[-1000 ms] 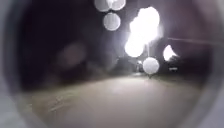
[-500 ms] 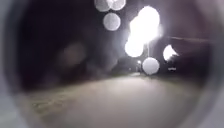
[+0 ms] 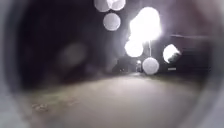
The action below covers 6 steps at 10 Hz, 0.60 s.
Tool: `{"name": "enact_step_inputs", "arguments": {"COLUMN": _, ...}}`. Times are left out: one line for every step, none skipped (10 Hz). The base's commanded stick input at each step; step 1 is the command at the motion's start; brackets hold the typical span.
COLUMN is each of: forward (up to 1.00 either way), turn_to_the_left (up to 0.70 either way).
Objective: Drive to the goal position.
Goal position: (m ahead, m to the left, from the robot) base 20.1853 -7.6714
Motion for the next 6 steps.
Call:
{"name": "enact_step_inputs", "arguments": {"forward": 0.70, "turn_to_the_left": 0.00}}
{"name": "enact_step_inputs", "arguments": {"forward": 0.70, "turn_to_the_left": 0.00}}
{"name": "enact_step_inputs", "arguments": {"forward": 0.70, "turn_to_the_left": 0.00}}
{"name": "enact_step_inputs", "arguments": {"forward": 0.70, "turn_to_the_left": 0.00}}
{"name": "enact_step_inputs", "arguments": {"forward": 0.70, "turn_to_the_left": -0.34}}
{"name": "enact_step_inputs", "arguments": {"forward": 0.70, "turn_to_the_left": -0.35}}
